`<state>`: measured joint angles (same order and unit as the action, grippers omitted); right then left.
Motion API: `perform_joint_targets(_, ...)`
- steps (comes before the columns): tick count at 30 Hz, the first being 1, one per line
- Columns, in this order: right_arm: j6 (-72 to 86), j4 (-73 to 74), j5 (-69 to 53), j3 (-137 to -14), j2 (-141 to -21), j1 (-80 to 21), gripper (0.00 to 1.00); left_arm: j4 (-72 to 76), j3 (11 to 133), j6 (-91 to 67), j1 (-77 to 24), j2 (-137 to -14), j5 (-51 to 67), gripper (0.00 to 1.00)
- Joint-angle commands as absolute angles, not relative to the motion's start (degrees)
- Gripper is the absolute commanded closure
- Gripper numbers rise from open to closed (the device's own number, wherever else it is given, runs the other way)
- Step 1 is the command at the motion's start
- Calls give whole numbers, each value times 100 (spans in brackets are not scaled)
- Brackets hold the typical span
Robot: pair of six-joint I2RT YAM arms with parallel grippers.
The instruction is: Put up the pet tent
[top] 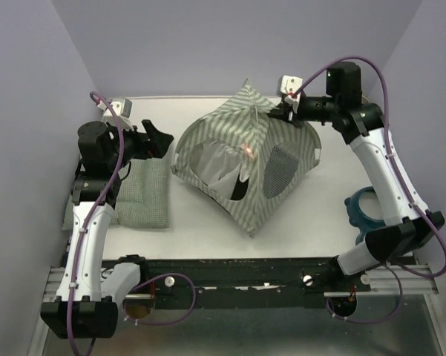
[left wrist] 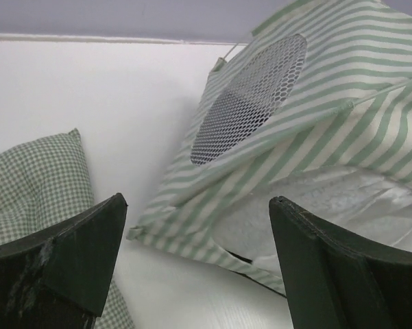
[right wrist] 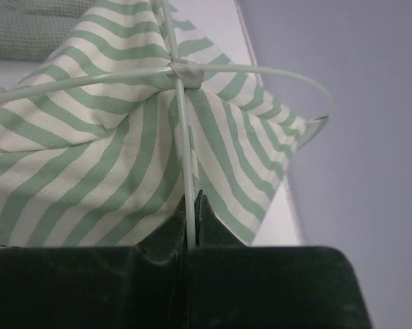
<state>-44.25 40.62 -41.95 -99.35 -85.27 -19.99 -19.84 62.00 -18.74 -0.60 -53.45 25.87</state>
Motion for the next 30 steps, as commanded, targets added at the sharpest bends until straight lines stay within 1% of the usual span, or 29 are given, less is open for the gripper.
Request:
perform_joint_targets(1,-7126,4405,-5467,-10808,-9604,-1442,93,-1715,6425,-2179,149,-5712,3383,1)
perform_joint_targets(3,-6884,3556,-5353,-11186,-10053,-1398,70,-1565,6425,-2293,158,-5914,3550,1)
perform_joint_targets(5,-6461,2562,-5169,-11634,-10597,-1397,54,-1460,6425,-2399,158,-6081,3577,1)
perform_joint_targets(7,-6512,1867,-5010,-12013,-11002,-1371,50,-1441,6442,-2400,158,-6257,3411,1)
perform_joint_targets(10,-6610,802,-4371,-11927,-11206,-1257,26,-1608,6591,-2251,219,-6530,3322,1)
perform_joint_targets(12,-6182,773,-3966,-11997,-11067,-1134,20,-1819,6706,-2005,237,-6600,3296,1)
perform_joint_targets(14,-5767,1263,-3894,-11849,-10611,-1011,6,-2064,6776,-1750,237,-6635,3566,1)
perform_joint_targets(15,-5513,1370,-3780,-11534,-10313,-985,4,-2274,6785,-1532,237,-6688,3890,1)
perform_joint_targets(17,-5143,1528,-3587,-10710,-9514,-914,2,-2758,6689,-830,211,-6759,4594,6)
perform_joint_targets(18,-5098,1799,-3499,-10296,-9197,-897,2,-2960,6558,-478,124,-6759,4675,7)
perform_joint_targets(20,-4879,2475,-3401,-9610,-8546,-835,2,-3041,6321,-159,-165,-6750,4335,10)
perform_joint_targets(23,-5122,3793,-3567,-8486,-7938,-686,0,-2639,6074,-79,-526,-6890,4184,13)
perform_joint_targets(24,-5272,3893,-3577,-8055,-7754,-651,0,-2471,6038,-149,-667,-6969,4114,13)
perform_joint_targets(26,-5212,3640,-3621,-7333,-7480,-624,0,-2093,5994,-237,-1000,-7153,3991,12)
perform_joint_targets(28,-5090,3621,-3595,-7181,-7392,-624,0,-1925,6055,-168,-1308,-7329,3693,11)
perform_joint_targets(30,-4608,4224,-3751,-7618,-7374,-572,0,-1863,6213,-167,-1415,-7566,3551,12)
